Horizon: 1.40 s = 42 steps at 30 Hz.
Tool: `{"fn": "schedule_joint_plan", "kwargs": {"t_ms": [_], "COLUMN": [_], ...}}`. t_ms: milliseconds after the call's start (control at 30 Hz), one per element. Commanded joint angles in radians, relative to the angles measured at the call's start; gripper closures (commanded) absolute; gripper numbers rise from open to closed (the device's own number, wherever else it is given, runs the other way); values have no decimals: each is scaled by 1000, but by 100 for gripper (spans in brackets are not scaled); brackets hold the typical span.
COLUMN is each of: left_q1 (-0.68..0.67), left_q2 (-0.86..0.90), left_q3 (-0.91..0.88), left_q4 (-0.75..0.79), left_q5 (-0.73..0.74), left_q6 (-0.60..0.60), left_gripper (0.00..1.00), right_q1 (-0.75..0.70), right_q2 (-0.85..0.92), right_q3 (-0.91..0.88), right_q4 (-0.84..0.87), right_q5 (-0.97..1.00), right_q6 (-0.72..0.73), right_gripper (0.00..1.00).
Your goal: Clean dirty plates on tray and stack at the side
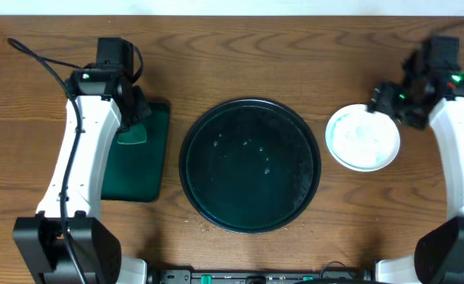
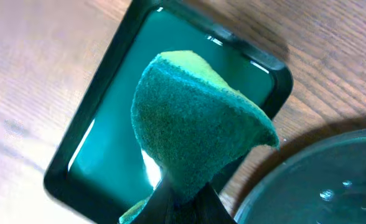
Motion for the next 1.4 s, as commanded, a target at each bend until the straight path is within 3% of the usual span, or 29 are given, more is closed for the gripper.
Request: {"fn": "schedule_joint_plan", "kwargs": {"t_ms": [0,333,433,467,500,533,700,867,1167,1233,1267,1367], "left_q1": [5,46,50,50,50,50,45,29,29,29,29,29], "left_q2": [14,15,15,15,15,15,-49,-241,-492,-515,-523,-530], "left_q3": [-77,-336,-377,-381,-382,-382,-337,-288,-288,-288,-288,-289], "left_q4": [63,414,450,450,449,449,392,336,335,335,335,335], "left_q5": [-24,-31,-31,-31,-31,-31,-31,-30,-30,-31,-31,-31], "left_q6": [157,213,212,212,213,212,213,212,212,212,212,212], "left_gripper": [93,93,68,56,31,27,27,27,26,27,27,27], "right_q1": [108,252,261,263,264,265,265,266,266,266,266,266], "right_q2": [-9,-9,-9,-9,-9,-9,-9,-10,-78,-109,-130,-199], "right_q3": [35,35,35,35,35,35,35,60,323,369,387,403], "right_q4": [3,14,2,-1,-3,-4,-4,4,-60,-60,-60,-56], "right_q5": [-3,48,48,48,48,48,48,47,48,47,47,47], "right_q6": [-48,-63,-66,-66,-66,-66,-66,-103,-153,-152,-152,-152], "right_gripper": [18,16,16,17,17,17,17,18,18,12,1,1]}}
